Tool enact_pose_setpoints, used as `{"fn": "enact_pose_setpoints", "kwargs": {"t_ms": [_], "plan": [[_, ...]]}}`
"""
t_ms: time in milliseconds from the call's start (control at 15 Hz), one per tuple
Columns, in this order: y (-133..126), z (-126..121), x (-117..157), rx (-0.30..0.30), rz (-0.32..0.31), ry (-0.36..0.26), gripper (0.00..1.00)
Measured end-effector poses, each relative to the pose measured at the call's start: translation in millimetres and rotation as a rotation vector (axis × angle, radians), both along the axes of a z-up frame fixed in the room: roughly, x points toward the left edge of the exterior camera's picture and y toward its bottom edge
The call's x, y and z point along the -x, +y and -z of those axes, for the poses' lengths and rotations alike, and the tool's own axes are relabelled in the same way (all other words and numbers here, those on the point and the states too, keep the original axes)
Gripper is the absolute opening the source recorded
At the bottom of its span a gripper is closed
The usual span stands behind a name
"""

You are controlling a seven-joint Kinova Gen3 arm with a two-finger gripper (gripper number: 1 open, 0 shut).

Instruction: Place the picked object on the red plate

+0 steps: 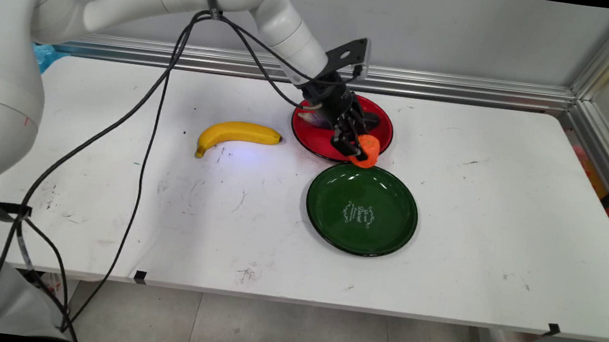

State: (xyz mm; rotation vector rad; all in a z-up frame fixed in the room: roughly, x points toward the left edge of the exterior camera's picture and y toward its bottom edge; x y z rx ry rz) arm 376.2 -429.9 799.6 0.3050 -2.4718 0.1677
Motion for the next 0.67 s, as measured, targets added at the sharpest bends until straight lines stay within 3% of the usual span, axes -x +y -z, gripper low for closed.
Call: {"fn": "enact_pose_setpoints", "kwargs": {"t_ms": [667], "plan": [[-6.1,12.3,0.8,-0.003,-0.011,0.000,0.00]]}}
